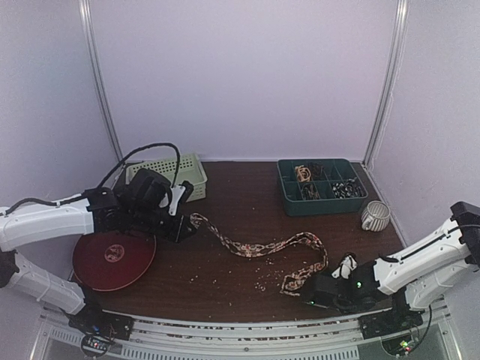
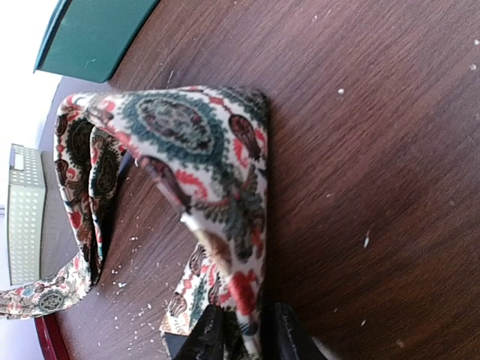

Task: Roll the ties
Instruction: Pick up the tie from the center of the board.

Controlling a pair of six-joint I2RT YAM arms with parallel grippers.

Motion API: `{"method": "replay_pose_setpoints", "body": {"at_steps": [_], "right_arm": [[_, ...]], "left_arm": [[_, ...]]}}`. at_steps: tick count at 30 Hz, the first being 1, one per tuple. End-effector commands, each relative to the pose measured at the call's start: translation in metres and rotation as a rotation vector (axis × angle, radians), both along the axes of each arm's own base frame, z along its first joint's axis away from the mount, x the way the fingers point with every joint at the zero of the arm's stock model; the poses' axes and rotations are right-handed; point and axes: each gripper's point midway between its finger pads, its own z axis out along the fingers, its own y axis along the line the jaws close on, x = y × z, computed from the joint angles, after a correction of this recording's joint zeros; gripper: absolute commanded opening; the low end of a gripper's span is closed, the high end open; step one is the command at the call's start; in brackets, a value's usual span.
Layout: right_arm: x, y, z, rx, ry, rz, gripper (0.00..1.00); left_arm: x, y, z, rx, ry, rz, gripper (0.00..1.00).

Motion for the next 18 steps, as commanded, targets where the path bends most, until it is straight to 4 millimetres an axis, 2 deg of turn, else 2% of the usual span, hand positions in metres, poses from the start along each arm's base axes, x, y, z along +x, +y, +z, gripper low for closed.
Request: {"method": "replay_pose_setpoints", "body": {"at_steps": [1, 6, 10, 12, 14, 18], "right_arm": [[0.008, 0.002, 0.002, 0.032, -0.050, 0.020, 0.27], [0.008, 0.021, 0.004, 0.026, -0.030, 0.067, 0.34], [0.009, 0.037, 0.006, -0.009, -0.011, 0.102, 0.33], [0.012, 0.029, 0.008, -0.063, -0.019, 0.097, 0.19], [0.020, 0.014, 0.019, -0.133, -0.039, 0.101, 0.00], [0.030, -0.023, 0.076, -0.256, -0.120, 0.084, 0.00]], "left_arm": [[0.006, -0.003, 0.005, -0.019, -0.041, -0.007, 0.00], [0.006, -0.003, 0.007, -0.025, -0.043, -0.008, 0.00], [0.005, -0.002, 0.005, -0.024, -0.045, -0.005, 0.00], [0.006, 0.001, 0.002, -0.017, -0.044, 0.004, 0.00], [0.005, 0.006, -0.003, -0.010, -0.033, 0.019, 0.00], [0.004, 0.018, -0.013, 0.004, 0.011, 0.050, 0.00]]}}
